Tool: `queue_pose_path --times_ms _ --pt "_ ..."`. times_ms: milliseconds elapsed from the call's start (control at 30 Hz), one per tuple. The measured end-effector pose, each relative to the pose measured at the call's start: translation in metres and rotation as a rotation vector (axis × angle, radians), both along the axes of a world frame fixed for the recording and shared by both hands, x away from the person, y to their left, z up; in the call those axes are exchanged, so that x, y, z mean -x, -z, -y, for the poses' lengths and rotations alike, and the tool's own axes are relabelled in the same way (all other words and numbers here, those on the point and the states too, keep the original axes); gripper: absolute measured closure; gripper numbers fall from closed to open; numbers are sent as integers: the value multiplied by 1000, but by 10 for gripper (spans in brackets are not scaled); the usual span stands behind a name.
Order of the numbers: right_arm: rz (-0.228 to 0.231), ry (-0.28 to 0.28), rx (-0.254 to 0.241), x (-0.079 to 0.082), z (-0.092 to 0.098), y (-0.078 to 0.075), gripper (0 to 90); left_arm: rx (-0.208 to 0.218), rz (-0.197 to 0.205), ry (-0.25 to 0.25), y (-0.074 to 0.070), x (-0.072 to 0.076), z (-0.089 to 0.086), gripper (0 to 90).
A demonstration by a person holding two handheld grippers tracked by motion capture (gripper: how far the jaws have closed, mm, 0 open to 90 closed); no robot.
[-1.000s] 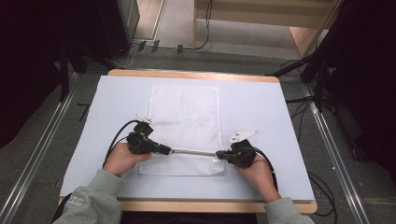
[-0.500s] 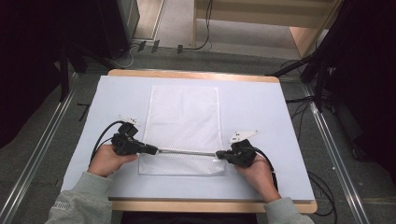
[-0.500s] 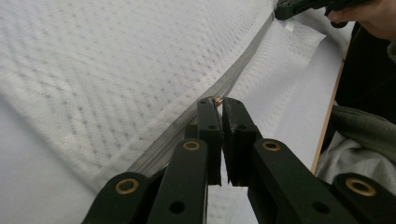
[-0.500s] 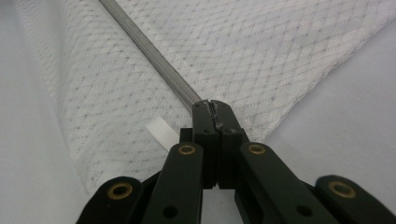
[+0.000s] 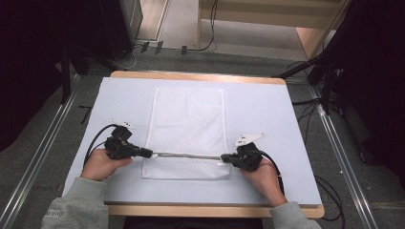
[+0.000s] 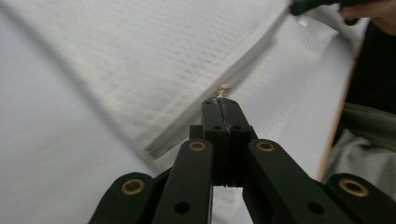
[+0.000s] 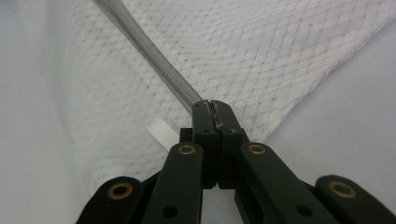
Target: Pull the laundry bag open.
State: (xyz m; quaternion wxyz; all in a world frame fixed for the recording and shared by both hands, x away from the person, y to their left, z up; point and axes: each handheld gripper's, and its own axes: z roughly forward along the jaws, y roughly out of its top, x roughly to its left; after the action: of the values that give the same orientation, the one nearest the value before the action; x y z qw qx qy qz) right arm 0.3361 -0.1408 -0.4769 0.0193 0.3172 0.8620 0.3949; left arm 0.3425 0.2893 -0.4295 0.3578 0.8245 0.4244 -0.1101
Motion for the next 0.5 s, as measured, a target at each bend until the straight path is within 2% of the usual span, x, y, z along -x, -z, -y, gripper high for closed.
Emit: queue_pose_path --times_ms 133,200,300,500 --pt "-1 -1 1 0 0 0 900 51 -7 -69 -1 -2 -18 900" --pt "-3 0 3 0 0 0 900 70 -5 -65 -2 -2 -17 900" --pt "-5 2 2 0 -1 0 900 54 5 -37 -2 -2 -8 900" --pt "-3 0 5 0 -1 0 900 38 13 -32 -1 -3 -2 900"
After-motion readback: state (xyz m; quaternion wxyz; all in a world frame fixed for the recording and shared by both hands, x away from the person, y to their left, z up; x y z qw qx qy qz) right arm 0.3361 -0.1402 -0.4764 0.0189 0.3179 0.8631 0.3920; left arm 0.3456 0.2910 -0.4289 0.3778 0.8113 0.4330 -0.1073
